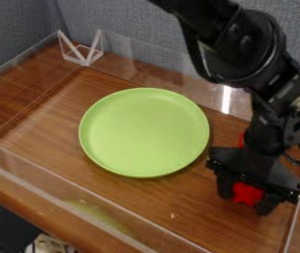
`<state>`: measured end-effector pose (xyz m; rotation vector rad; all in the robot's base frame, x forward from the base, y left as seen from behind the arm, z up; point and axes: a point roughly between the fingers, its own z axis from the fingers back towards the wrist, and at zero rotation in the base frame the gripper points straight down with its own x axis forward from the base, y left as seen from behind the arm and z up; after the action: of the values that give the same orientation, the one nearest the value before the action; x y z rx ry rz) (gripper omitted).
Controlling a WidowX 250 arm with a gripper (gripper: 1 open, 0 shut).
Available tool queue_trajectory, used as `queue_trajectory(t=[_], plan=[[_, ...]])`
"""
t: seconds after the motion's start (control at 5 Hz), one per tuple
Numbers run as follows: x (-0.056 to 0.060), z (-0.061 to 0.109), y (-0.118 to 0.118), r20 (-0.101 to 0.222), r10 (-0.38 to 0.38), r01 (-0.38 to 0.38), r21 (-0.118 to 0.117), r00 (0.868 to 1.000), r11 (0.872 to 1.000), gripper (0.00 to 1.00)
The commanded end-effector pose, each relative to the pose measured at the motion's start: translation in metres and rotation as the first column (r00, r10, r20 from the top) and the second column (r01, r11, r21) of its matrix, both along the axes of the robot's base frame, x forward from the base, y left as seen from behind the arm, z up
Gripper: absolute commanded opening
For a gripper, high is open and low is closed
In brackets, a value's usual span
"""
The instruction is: Put the carrot on the left side
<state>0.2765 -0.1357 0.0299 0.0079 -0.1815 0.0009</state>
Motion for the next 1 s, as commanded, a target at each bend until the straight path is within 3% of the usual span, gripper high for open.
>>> queue_trajectory(t=[0.0,0.2,0.4,0.6,0.8], plan=[[0.004,0.013,0.006,0.072,-0.026,0.027,-0.013,0.997,1.000,1.00],[0.012,0.023,0.005,0.105,-0.058,0.059,-0.003,0.993,0.998,0.00],[0.018,0.033,0.003,0.137,-0.082,0.082,0.005,0.987,0.997,1.00],[0.027,0.044,0.004,0.175,-0.109,0.108,0.016,0.979,0.994,1.00],[0.027,0.030,0.005,0.173,-0.115,0.115,0.015,0.978,0.993,0.00]])
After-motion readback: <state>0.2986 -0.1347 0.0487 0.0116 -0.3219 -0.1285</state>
